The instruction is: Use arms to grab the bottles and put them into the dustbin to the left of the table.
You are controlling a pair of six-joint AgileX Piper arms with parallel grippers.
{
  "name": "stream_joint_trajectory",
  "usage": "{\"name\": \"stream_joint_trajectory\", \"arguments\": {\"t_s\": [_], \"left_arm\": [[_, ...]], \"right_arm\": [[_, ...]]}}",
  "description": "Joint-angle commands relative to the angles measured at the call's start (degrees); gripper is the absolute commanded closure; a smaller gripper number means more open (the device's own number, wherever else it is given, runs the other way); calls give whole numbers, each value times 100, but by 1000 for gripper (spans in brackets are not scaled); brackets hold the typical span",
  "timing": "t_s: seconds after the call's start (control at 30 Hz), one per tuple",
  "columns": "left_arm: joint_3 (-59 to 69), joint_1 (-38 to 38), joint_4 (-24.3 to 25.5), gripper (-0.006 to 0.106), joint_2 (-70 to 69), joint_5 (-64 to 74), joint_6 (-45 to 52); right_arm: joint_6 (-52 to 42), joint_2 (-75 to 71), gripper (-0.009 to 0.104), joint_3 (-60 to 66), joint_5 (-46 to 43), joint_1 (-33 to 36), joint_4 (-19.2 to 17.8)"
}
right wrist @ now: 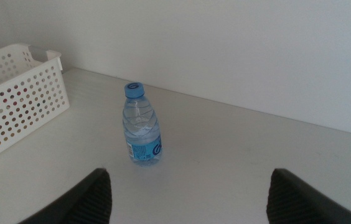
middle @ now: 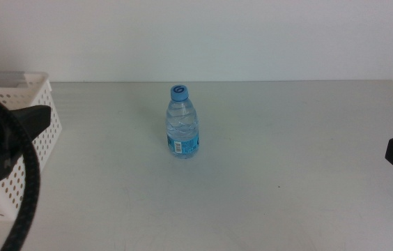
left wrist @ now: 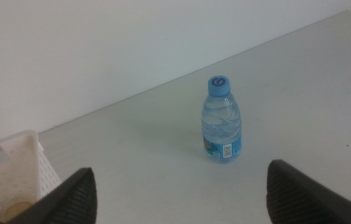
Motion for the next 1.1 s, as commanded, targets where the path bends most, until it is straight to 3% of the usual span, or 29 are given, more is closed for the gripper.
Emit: {"name": "stream_joint_trajectory", "arguments": {"t_s": [0.0, 0.07, 0.5, 1.07], "left_arm": [[-161, -29, 76, 7, 0, -564, -89], [-161, -35, 249, 7, 0, -810, -89], [1283, -41, -633, 7, 788, -3303, -127], [1892, -968, -338, 7, 3660, -7142, -471]], "right_arm": [[-64, 19, 31, -169, -467, -19, -42], [-64, 19, 31, -169, -467, -19, -42], [-64, 19, 31, -169, -454, -19, -42], [-64, 19, 31, -169, -454, -19, -42]]}}
